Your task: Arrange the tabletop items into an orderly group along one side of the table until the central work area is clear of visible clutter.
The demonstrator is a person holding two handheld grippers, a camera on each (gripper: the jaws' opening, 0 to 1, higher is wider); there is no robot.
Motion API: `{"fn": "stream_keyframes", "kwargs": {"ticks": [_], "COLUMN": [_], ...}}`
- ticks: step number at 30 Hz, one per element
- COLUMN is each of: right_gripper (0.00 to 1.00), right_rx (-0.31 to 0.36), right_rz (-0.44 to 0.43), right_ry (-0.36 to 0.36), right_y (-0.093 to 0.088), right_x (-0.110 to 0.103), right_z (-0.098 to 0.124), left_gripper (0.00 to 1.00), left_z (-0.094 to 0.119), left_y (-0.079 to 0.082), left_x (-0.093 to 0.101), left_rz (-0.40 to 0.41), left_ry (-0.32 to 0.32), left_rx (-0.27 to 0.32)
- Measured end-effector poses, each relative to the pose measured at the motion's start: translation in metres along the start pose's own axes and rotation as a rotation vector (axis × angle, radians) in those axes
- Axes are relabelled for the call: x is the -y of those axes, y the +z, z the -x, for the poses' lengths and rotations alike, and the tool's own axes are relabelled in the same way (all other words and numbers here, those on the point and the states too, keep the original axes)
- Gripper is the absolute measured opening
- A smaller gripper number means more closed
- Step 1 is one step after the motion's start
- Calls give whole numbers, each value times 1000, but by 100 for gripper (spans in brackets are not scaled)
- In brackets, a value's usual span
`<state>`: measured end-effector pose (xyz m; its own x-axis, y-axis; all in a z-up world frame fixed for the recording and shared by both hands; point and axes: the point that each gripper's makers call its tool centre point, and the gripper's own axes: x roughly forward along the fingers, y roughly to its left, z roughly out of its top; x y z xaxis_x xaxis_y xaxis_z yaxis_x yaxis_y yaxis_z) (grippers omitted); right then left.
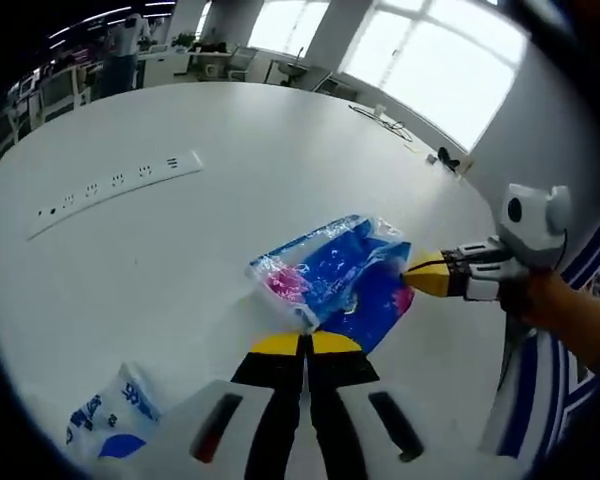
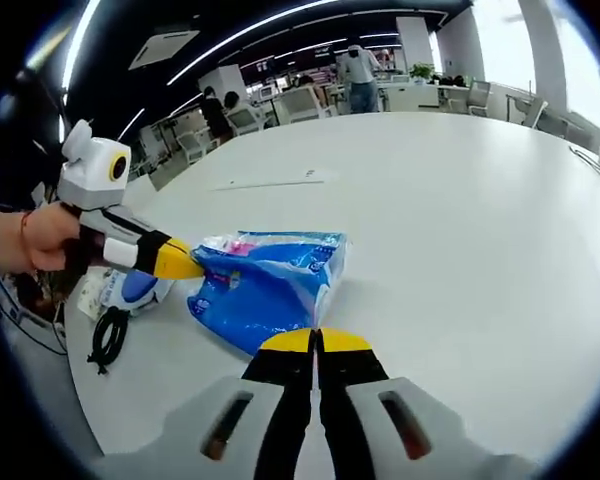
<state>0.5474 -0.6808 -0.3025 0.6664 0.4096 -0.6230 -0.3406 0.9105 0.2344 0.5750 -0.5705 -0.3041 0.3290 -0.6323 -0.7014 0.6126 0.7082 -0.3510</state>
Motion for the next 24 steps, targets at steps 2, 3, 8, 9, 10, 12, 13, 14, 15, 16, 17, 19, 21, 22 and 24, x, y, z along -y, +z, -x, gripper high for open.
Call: {"fn": "stream_keyframes", "kwargs": {"ticks": [2, 3, 8, 9, 10, 12, 13, 14, 15, 16, 17, 19, 21, 22, 24], "right_gripper": [0, 0, 0, 0, 0, 0, 0, 0, 0, 0, 0, 0, 0, 0, 0], "right_rx": [0, 1, -1, -2, -2, 0, -2, -8, -10, -10, -12, -11, -19, -19, -17], "right_rz": [-5, -6, -14, -13, -13, -20, -21, -20, -19, -20, -21, -27, -25, -25, -28], "right_ry": [-4, -6, -11, -12, -14, -13, -13, -12, -11, -12, -13, -12, -9, -8, -8], "right_y": [-1, -1, -5, -5, -6, -7, -8, -10, -11, -11, -12, -13, -16, -16, -16], "right_x": [3, 4, 10, 11, 11, 13, 13, 13, 14, 14, 14, 15, 14, 14, 15], "right_z": [0, 0, 1, 1, 1, 1, 0, -1, -1, -2, -2, -3, -4, -4, -5], "left_gripper": [0, 0, 0, 0, 0, 0, 0, 0, 0, 0, 0, 0, 0, 0, 0], "left_z": [-3, -3, -10, -11, -11, -13, -14, -15, -16, -17, -17, -18, -18, -19, -20], "left_y": [1, 1, 0, -1, -1, -2, -3, -4, -5, -7, -7, -7, -8, -9, -10], "left_x": [1, 1, 4, 4, 5, 4, 4, 4, 4, 4, 4, 4, 2, 2, 1], "left_rz": [1, 1, -1, -1, -1, -2, -1, 5, 3, 1, 2, 6, 12, 14, 18], "left_ry": [0, -1, -9, -10, -11, -9, -10, -11, -10, -11, -12, -10, -10, -11, -11], "left_rx": [-1, -2, -10, -12, -11, -15, -17, -22, -24, -30, -32, -31, -34, -35, -37]}}
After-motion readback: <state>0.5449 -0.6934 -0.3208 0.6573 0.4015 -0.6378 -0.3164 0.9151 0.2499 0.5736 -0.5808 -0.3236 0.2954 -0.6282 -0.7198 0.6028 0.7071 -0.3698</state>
